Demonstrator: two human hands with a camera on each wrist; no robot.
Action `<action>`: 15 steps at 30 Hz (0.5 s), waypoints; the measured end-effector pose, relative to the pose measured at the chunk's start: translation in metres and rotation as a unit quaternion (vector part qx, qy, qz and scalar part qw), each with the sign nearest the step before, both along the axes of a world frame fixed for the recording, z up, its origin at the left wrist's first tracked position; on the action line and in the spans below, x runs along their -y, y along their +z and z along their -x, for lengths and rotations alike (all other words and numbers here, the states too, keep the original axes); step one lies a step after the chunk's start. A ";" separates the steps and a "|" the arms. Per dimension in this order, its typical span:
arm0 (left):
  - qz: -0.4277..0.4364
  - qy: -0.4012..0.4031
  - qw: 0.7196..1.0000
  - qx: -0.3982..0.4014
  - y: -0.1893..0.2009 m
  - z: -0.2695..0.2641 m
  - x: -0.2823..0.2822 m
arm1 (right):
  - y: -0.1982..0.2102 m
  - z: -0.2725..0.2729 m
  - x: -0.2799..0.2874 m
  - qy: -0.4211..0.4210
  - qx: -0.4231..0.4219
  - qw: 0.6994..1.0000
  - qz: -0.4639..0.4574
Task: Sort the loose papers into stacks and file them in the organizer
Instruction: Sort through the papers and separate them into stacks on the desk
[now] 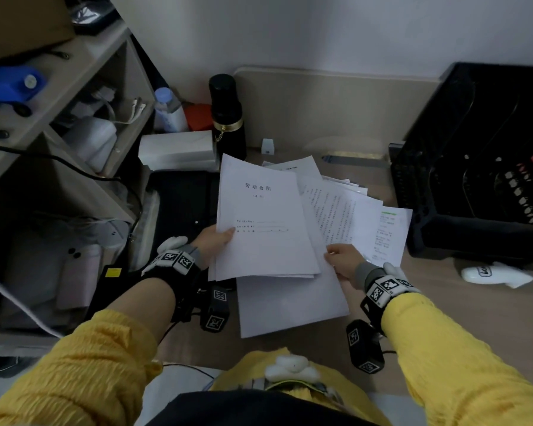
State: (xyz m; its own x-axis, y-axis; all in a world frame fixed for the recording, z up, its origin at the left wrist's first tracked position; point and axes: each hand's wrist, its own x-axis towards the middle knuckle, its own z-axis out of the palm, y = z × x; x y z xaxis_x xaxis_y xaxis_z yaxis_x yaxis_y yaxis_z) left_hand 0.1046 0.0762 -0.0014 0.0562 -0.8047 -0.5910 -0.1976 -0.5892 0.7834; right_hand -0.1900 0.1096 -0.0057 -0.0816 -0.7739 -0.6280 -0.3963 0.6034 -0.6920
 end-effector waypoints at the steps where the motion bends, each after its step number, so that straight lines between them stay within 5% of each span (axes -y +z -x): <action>1: -0.002 -0.008 1.000 -0.003 0.001 0.001 0.000 | 0.001 0.006 0.000 -0.010 -0.017 1.000 0.013; 11: -0.043 -0.097 0.993 -0.056 0.012 0.035 -0.007 | 0.012 0.013 -0.005 -0.122 0.050 0.990 0.043; 15: -0.007 -0.102 0.995 -0.009 0.009 0.031 -0.002 | 0.015 0.015 -0.005 -0.149 0.067 0.985 0.056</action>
State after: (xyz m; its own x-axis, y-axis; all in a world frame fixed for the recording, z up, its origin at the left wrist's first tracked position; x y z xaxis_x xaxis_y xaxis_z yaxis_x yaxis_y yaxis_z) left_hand 0.0732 0.0785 0.0079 -0.1182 -0.7899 -0.6018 -0.2994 -0.5495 0.7800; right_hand -0.2053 0.1149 0.0097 -0.2382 -0.7932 -0.5605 -0.1140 0.5960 -0.7949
